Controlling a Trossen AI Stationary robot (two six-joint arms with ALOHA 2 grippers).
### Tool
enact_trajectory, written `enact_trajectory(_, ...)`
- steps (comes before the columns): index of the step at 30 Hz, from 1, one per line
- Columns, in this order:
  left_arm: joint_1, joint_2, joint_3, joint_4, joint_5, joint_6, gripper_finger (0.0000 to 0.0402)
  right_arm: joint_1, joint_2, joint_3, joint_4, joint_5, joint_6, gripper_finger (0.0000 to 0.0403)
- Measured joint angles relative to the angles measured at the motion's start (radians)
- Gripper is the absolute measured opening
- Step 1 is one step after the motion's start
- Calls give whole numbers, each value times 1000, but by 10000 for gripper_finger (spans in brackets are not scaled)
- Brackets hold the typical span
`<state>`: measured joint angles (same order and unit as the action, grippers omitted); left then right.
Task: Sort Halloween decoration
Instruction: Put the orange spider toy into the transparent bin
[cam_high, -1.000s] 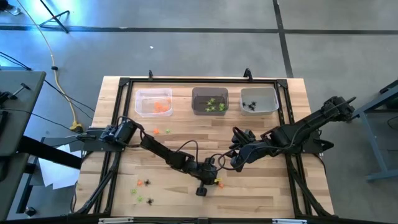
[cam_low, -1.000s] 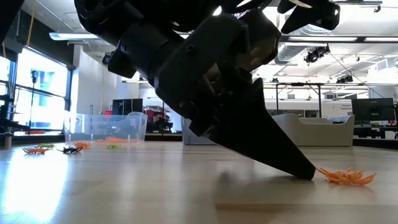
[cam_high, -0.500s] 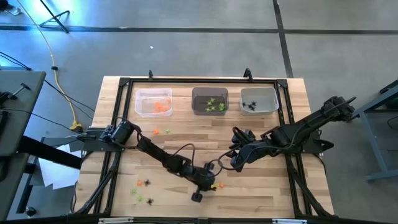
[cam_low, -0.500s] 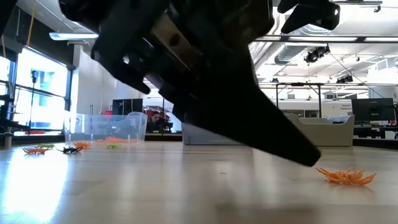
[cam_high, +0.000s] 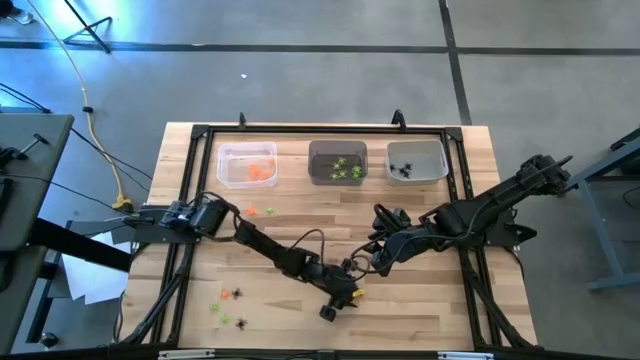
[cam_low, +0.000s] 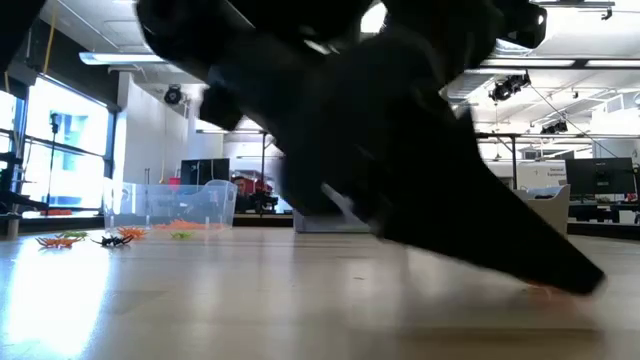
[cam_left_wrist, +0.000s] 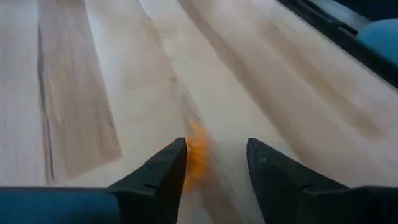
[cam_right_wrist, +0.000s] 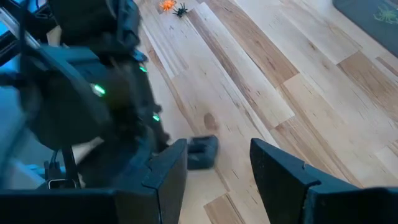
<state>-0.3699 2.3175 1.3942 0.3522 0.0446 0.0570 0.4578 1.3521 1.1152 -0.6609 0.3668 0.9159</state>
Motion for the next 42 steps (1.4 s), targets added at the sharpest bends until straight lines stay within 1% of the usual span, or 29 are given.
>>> enact_trajectory(5, 17, 51, 66, -38, 12, -27, 163, 0, 0, 0, 1, 0, 0, 171)
enact_trajectory(10, 17, 59, 72, -89, 0, -49, 160, 0, 0, 0, 1, 0, 0, 171)
enact_trajectory(13, 17, 60, 72, -97, -7, -56, 149, 0, 0, 0, 1, 0, 0, 171)
enact_trajectory(17, 18, 61, 71, -93, -11, -79, 115, 0, 0, 0, 0, 0, 0, 171)
enact_trajectory(24, 20, 62, 69, -92, -15, -109, 29, 0, 0, 0, 0, 2, 0, 171)
enact_trajectory(26, 23, 62, 68, -92, -11, -112, 10, 0, 0, 0, 0, 2, 0, 171)
enact_trajectory(33, 32, 62, 68, -91, -5, -158, 3, 0, 0, 0, 0, 2, 0, 171)
enact_trajectory(42, 33, 62, 66, -55, -4, -163, 3, 0, 0, 0, 0, 0, 0, 171)
